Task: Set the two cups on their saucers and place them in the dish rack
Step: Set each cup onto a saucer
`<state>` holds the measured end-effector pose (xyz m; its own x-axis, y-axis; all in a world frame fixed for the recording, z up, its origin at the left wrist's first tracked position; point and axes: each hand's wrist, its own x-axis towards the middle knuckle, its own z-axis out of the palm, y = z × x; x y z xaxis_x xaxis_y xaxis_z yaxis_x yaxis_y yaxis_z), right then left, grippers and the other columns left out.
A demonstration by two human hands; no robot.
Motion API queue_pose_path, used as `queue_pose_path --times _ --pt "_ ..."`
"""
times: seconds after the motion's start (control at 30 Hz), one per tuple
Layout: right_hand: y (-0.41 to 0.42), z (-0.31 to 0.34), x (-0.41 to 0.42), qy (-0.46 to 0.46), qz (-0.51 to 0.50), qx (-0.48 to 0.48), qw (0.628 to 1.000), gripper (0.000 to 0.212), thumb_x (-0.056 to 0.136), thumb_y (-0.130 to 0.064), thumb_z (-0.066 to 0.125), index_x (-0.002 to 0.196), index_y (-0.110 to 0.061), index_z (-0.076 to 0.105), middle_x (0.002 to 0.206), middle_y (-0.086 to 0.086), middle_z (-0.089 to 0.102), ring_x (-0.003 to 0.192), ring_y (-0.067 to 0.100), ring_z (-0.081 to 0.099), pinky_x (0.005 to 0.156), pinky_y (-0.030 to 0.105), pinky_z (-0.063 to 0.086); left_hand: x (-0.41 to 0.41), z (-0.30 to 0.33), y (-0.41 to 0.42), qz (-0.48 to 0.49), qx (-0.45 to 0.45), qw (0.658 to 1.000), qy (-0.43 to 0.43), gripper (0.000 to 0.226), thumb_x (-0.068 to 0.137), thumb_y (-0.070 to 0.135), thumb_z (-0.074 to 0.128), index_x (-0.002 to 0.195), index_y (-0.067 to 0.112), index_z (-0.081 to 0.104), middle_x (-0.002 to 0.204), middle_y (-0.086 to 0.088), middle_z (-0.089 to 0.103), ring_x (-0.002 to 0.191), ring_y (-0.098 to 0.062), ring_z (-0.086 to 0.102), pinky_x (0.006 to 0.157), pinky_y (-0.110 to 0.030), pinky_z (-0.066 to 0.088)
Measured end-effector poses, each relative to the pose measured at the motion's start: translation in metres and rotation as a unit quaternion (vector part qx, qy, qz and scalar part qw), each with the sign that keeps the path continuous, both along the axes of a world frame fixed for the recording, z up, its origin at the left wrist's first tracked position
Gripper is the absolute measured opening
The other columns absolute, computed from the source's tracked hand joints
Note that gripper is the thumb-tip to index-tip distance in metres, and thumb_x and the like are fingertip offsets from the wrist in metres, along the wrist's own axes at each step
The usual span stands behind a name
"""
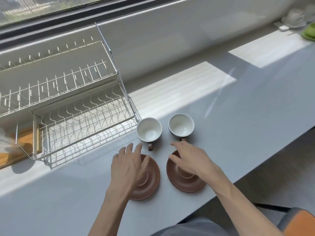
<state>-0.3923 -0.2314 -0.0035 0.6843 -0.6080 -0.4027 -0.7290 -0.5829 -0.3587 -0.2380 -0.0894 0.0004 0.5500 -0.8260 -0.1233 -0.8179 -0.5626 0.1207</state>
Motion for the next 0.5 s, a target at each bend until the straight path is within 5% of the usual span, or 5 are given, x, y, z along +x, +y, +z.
queue_pose_path --times 0.1,0.2,0.5 --pt "-0.02 0.003 -0.007 -0.026 -0.04 -0.088 0.995 0.053 0.095 -0.044 0.045 0.145 -0.026 0.036 0.15 0.001 0.037 0.132 0.026 0.042 0.097 0.043 0.046 -0.012 -0.006 -0.04 -0.053 -0.123 0.991 -0.001 0.044 0.092 0.037 0.057 0.133 0.02 0.058 0.14 -0.014 0.057 0.124 -0.036 0.057 0.088 -0.045 0.053" --pt "-0.034 -0.005 -0.01 -0.086 -0.084 -0.144 0.982 0.057 0.094 -0.044 0.051 0.145 -0.021 0.037 0.154 0.008 0.031 0.139 0.027 0.034 0.101 0.043 0.044 -0.021 -0.016 -0.074 -0.097 -0.141 0.985 0.023 0.05 0.091 0.034 0.056 0.139 0.018 0.054 0.147 -0.017 0.05 0.133 -0.037 0.05 0.098 -0.047 0.051" --pt "-0.067 -0.033 -0.003 -0.15 -0.203 -0.048 0.967 0.059 0.097 -0.046 0.046 0.149 -0.027 0.027 0.159 0.002 0.021 0.141 0.023 0.032 0.101 0.042 0.043 -0.047 -0.038 -0.117 0.013 -0.179 0.954 0.241 0.057 0.099 0.038 0.049 0.152 0.025 0.033 0.158 -0.001 0.036 0.14 -0.021 0.041 0.107 -0.034 0.039"
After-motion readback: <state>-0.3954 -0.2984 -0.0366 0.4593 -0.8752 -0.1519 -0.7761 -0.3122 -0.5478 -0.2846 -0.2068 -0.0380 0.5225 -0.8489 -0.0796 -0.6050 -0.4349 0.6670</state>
